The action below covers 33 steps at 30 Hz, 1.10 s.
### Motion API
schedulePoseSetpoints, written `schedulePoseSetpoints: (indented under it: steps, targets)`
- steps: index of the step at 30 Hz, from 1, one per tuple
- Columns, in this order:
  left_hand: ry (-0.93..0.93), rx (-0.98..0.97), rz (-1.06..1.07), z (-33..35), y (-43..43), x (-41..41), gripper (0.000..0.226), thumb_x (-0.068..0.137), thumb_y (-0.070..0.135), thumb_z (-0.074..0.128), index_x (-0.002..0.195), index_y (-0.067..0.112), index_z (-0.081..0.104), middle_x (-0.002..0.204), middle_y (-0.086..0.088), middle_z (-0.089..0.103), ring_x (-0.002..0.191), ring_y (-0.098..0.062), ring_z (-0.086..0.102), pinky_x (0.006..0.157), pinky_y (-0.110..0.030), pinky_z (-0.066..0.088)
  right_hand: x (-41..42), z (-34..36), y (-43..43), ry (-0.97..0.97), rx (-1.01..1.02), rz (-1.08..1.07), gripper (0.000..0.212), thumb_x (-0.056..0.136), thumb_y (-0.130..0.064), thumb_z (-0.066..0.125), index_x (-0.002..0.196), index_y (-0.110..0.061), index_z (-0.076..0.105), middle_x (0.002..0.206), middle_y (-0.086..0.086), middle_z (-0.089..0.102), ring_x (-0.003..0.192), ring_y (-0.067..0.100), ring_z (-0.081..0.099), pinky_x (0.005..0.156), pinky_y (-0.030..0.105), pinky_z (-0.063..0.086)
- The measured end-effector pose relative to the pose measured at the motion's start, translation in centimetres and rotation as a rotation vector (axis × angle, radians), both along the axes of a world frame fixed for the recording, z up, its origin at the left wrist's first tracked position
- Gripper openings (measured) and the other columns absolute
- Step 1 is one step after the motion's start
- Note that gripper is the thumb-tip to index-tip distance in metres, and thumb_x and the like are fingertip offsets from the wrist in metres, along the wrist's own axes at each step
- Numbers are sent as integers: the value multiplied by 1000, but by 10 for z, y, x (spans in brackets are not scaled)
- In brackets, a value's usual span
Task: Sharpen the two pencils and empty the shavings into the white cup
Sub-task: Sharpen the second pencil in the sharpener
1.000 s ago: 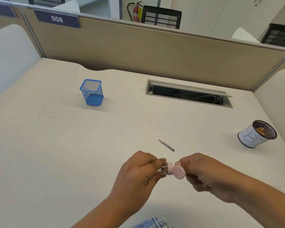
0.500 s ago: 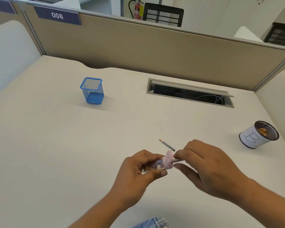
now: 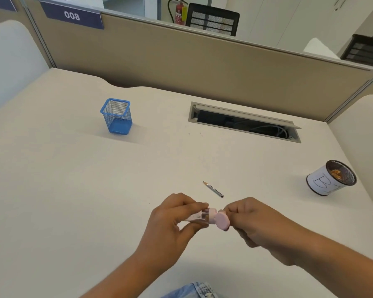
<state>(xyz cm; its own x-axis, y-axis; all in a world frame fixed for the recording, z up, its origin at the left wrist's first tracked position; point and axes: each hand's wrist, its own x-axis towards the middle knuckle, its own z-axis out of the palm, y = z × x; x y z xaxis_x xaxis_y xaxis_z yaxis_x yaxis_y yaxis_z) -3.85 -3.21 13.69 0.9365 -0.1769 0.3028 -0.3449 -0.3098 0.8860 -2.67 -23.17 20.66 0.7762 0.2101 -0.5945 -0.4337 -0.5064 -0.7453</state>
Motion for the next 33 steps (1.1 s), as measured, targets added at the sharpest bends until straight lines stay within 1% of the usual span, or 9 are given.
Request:
schedulePoseSetpoints:
  steps: [3, 8, 10, 13, 16, 24, 27, 31, 33]
  targets:
    - [112, -7, -12, 1, 4, 2, 32, 76, 18, 82, 103, 34, 75, 92, 17, 66, 86, -9, 64, 62, -24, 49, -5, -4, -4, -484, -296, 270, 31, 93, -56, 54, 82, -28, 61, 59, -13, 44, 52, 7, 35, 49, 17, 28]
    - [137, -34, -26, 5, 5, 3, 30, 75, 17, 83, 100, 33, 76, 88, 15, 67, 83, -7, 64, 64, -10, 43, -6, -11, -9, -1125, -641, 590, 27, 97, -28, 50, 81, -15, 67, 67, -2, 56, 58, 21, 48, 47, 33, 40]
    - [38, 19, 16, 5, 4, 3, 31, 76, 17, 83, 102, 31, 76, 89, 13, 67, 83, -10, 64, 64, -20, 47, -6, -12, 0, -857, -478, 391, 31, 100, -28, 52, 72, -18, 62, 59, -6, 50, 53, 14, 41, 47, 27, 36]
    - [-217, 145, 23, 2, 5, 4, 30, 77, 13, 78, 107, 17, 75, 93, 6, 68, 84, -12, 63, 69, -24, 51, -4, -9, 6, 2, 42, -87, 46, 101, -30, 54, 56, -21, 53, 54, -5, 28, 48, 13, 19, 45, 22, 19]
    - [-214, 158, -8, 1, 6, 5, 30, 78, 14, 77, 108, 18, 75, 94, 4, 69, 86, -11, 62, 70, -22, 50, -4, -8, 3, 124, 178, -118, 49, 102, -31, 51, 54, -23, 49, 54, -7, 25, 50, 14, 17, 45, 21, 20]
    - [33, -16, 14, 3, 4, 6, 32, 76, 22, 81, 105, 35, 73, 90, 15, 65, 84, -13, 63, 54, -33, 47, 3, -10, -16, -1160, -660, 642, 26, 95, -26, 46, 91, -14, 69, 71, -2, 61, 58, 22, 52, 45, 34, 42]
    - [-60, 20, 28, 1, 2, 7, 31, 78, 24, 76, 108, 31, 73, 90, 15, 64, 85, -12, 63, 60, -30, 50, 3, -14, -11, -992, -530, 555, 24, 96, -25, 49, 82, -20, 68, 65, -7, 60, 55, 18, 50, 48, 30, 42]
    - [-216, 134, -23, -3, 6, 11, 30, 81, 19, 74, 111, 20, 72, 96, 8, 66, 87, -11, 62, 71, -24, 51, 11, -14, -8, 31, 123, 8, 33, 101, -23, 56, 68, -20, 56, 51, -9, 34, 46, 11, 23, 44, 21, 23]
    - [-211, 167, -49, -5, 8, 14, 30, 79, 15, 76, 109, 20, 73, 96, 8, 67, 87, -10, 62, 70, -21, 49, 12, -15, -9, 218, 200, -49, 31, 99, -25, 57, 71, -14, 53, 53, -7, 29, 46, 12, 18, 41, 20, 20]
